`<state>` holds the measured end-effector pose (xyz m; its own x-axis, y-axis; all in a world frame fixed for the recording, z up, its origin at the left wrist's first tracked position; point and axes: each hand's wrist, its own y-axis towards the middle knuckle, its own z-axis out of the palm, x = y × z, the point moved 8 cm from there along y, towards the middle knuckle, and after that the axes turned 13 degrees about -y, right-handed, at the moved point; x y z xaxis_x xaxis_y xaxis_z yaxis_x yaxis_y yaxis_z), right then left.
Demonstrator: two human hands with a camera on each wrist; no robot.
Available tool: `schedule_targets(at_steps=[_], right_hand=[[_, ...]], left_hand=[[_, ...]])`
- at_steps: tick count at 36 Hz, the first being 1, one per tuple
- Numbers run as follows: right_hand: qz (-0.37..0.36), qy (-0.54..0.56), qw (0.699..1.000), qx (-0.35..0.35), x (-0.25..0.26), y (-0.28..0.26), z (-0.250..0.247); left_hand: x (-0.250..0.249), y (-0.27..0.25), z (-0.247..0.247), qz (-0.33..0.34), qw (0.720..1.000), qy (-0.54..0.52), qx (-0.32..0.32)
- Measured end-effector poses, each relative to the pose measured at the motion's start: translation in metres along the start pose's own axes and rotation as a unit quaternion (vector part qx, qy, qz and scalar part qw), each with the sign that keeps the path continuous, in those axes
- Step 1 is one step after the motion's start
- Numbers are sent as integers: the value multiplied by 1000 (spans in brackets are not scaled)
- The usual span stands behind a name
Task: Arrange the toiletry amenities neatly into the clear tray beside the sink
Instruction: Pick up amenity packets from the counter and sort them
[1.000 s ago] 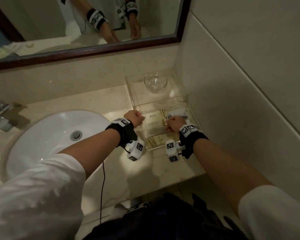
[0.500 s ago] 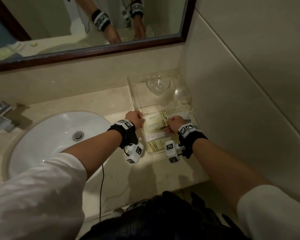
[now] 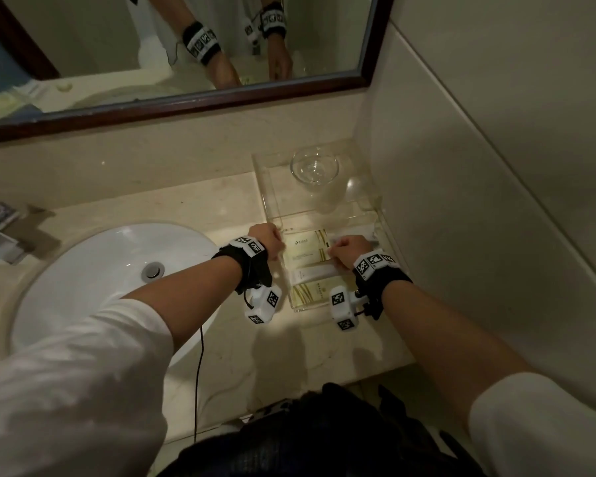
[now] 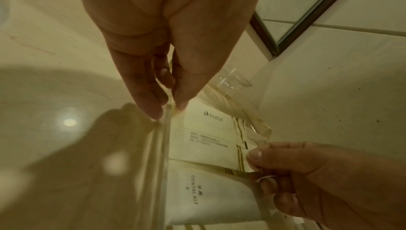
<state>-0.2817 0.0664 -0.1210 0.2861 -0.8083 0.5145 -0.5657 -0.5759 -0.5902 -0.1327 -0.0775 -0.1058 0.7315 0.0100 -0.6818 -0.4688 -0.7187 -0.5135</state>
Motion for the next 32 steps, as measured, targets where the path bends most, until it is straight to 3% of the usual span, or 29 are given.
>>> schedule_targets(at_steps=[12,17,27,32], right_hand=[[12,-65,997,29,5,-6,-1],[18,-137,990,-10,7,-4,-7],[26,-143,989,8,2,4,-2],[20,-142,990,13,2,1,-1]], left_hand=[[-7,3,6,21,994,105,2],[-9,5,6,15,993,119,1],[2,10,4,-36,998,58,5],[1,14,1,-12,999,27,-12]])
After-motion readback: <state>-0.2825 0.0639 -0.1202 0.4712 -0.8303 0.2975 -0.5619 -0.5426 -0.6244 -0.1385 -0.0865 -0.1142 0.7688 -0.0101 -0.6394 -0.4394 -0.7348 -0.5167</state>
